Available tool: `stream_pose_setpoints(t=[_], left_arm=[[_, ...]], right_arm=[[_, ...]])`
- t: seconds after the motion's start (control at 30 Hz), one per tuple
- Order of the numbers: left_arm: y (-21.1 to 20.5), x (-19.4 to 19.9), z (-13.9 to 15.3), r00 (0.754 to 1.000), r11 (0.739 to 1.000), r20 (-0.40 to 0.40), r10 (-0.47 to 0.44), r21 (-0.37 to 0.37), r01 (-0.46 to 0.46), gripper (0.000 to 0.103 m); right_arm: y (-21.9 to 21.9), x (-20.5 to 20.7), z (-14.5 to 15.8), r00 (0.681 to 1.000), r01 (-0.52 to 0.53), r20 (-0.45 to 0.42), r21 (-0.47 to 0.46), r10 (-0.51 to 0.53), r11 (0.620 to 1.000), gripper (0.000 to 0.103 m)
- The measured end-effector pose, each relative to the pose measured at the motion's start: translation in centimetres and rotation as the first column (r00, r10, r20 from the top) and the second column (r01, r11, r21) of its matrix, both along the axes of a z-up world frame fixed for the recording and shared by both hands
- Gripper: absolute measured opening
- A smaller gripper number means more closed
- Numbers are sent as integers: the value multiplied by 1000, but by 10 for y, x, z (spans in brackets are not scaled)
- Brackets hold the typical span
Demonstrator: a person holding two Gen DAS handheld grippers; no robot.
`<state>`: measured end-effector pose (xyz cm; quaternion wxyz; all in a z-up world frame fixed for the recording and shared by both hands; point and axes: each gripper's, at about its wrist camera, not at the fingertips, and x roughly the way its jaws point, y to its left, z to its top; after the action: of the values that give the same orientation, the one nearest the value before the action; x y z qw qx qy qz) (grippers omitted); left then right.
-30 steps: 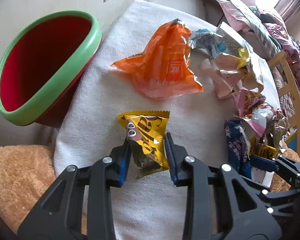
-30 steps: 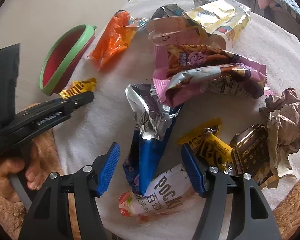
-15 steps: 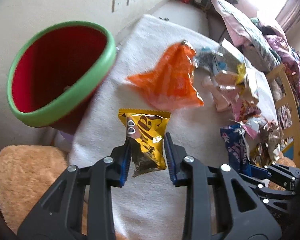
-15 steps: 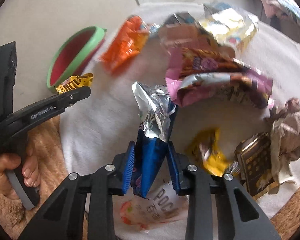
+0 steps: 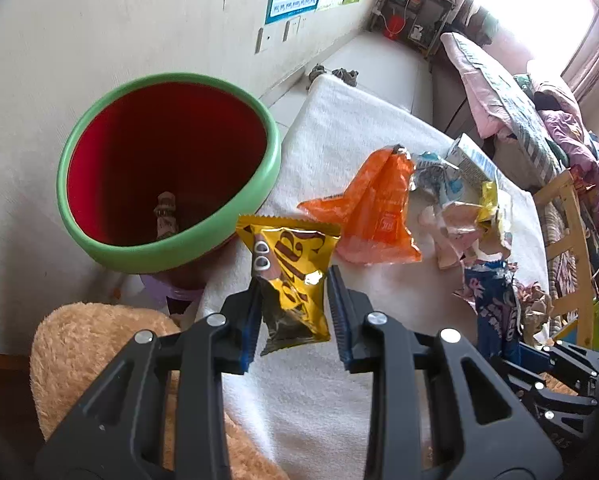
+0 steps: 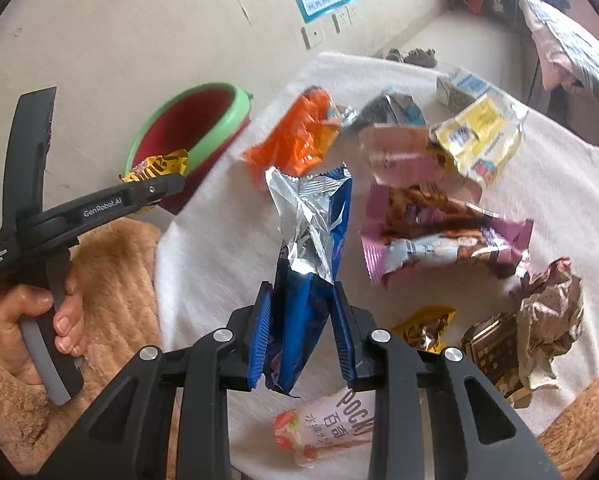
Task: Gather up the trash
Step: 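Carry both wrappers over the bucket and open both grippers to drop them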
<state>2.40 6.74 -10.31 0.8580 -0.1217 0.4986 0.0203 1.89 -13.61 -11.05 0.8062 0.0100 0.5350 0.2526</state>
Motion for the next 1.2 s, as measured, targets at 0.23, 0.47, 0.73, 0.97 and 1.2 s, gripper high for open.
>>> stream_pose_setpoints(t=[0.23, 0.47, 0.73, 0.97, 1.2], left_arm=[[1, -1, 7, 1000, 1000, 19, 3, -3, -3, 30], [9, -2, 14, 999, 1000, 38, 23, 0, -23, 30], [18, -4, 22, 997, 999, 63, 49, -7, -49, 30], [29, -6, 31, 993, 997, 92, 74, -11, -73, 30], [56, -4, 27, 988, 991, 86, 130, -3, -130, 30]], right_arm=[[6, 0, 14, 998, -12, 57, -22, 14, 1000, 29], [7, 2, 21, 997, -17, 74, -20, 18, 1000, 29], [10, 9, 30, 996, -23, 85, 10, 22, 1000, 29], [15, 20, 39, 996, -15, 93, 47, 10, 999, 29], [53, 34, 51, 990, -79, 124, 47, 73, 996, 29]])
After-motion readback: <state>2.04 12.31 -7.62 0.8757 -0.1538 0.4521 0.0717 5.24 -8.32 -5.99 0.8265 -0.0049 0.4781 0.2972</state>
